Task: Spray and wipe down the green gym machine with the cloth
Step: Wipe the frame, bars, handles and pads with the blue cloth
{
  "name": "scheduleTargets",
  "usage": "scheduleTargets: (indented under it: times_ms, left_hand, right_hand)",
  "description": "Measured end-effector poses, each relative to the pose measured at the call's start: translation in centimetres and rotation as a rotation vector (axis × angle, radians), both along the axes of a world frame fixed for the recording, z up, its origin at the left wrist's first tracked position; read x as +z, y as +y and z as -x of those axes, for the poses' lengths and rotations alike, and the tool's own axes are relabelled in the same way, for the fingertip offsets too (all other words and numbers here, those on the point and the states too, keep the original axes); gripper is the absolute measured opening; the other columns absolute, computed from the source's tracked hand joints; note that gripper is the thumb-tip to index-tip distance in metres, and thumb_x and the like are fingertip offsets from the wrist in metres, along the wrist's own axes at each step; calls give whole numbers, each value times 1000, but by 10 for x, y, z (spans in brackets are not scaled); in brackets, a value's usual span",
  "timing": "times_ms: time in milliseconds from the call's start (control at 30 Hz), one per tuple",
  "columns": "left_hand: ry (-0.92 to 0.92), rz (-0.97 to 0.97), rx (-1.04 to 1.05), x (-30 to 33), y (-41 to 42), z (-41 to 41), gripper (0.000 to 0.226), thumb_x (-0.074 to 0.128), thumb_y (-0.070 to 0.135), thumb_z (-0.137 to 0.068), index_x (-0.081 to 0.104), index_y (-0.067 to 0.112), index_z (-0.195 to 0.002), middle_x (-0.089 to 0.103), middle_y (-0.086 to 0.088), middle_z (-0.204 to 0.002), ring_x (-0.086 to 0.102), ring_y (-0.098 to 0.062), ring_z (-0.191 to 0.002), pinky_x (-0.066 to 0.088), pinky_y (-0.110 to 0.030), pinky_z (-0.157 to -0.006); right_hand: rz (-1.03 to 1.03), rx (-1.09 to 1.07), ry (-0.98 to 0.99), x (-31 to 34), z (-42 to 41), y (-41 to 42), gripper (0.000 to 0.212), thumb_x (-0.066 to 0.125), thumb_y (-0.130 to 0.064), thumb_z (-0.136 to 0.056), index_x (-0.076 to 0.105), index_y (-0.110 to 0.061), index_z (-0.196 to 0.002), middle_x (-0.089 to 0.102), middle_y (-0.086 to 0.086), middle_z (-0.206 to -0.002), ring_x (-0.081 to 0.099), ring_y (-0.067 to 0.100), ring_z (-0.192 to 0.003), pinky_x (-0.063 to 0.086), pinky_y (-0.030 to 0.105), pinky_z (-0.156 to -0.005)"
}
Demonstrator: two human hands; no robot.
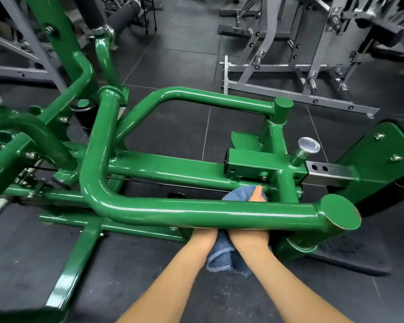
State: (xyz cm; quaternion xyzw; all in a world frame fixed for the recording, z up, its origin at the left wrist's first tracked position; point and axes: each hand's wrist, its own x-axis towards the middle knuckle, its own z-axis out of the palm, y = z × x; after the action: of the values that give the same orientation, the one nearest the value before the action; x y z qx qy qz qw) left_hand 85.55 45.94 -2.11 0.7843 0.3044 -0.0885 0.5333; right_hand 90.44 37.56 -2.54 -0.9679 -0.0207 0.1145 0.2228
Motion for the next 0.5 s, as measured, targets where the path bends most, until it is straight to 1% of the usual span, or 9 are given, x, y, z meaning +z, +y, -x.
scheduleTargets:
  times_ms: [67,100,133,200,267,300,367,433,500]
  left_hand:
    - [40,30,65,-10,7,13,23,40,26,-103,56,19,-89,58,-5,-93,52,-16,-85,38,-29,-84]
    - [65,-7,60,-12,12,20,24,40,24,-103,55,20,-84,58,-5,-90,52,-15,-79,41,-30,-80]
    - [71,-10,73,-19,18,24,24,41,21,-102,54,21,-82,58,-6,-91,52,-16,-80,45,-31,-80]
    - [24,-19,119,-22,23,32,17,43,19,-101,60,23,-97,62,-10,-113,57,-23,-99,46,-35,-93]
    - [-18,-70,82,-13,27,40,25,44,21,-101,60,14,-118,61,-11,-125,57,-28,-112,44,-30,-88]
    - [-24,-124,59,-5,30,43,26,44,20,-100,59,11,-119,63,-12,-123,58,-29,-111,42,-29,-81]
    - [-71,-218,-2,5,38,49,26,46,18,-99,60,12,-120,63,-10,-121,58,-30,-110,41,-28,-77]
    - [-73,-321,-92,13,49,59,33,47,20,-98,55,13,-129,57,-9,-130,55,-29,-115,43,-30,-90]
    - [-43,-422,-166,14,62,68,42,49,25,-97,47,14,-138,49,-9,-138,51,-28,-121,40,-32,-101]
  right_hand:
    - [146,42,-159,-3,6,8,63,52,-48,-88,36,-11,-136,53,9,-131,53,28,-118,43,33,-97]
    - [250,114,-219,-7,12,8,61,54,-54,-83,45,-15,-129,59,10,-124,58,31,-112,49,39,-92]
    - [340,157,-174,-2,21,9,59,54,-57,-80,53,-17,-123,62,10,-120,59,33,-111,50,44,-90]
    - [414,219,-69,5,31,12,46,47,-53,-89,62,-19,-117,62,8,-122,55,32,-116,42,39,-95]
    - [384,273,-177,10,34,14,25,54,-41,-90,65,-19,-92,66,8,-104,61,30,-100,41,33,-79]
    - [399,313,-176,15,37,15,18,68,-35,-78,62,-19,-72,67,9,-83,63,30,-80,39,31,-66]
    - [337,333,-179,7,41,14,35,85,-19,-43,51,-16,-48,54,9,-51,55,29,-48,34,26,-50]
    - [259,331,-135,-6,42,12,34,85,-15,-36,55,-11,-51,53,12,-51,54,31,-47,41,28,-47]
    - [256,320,-172,2,47,11,30,84,-13,-44,59,-6,-58,57,17,-57,57,35,-51,46,32,-48]
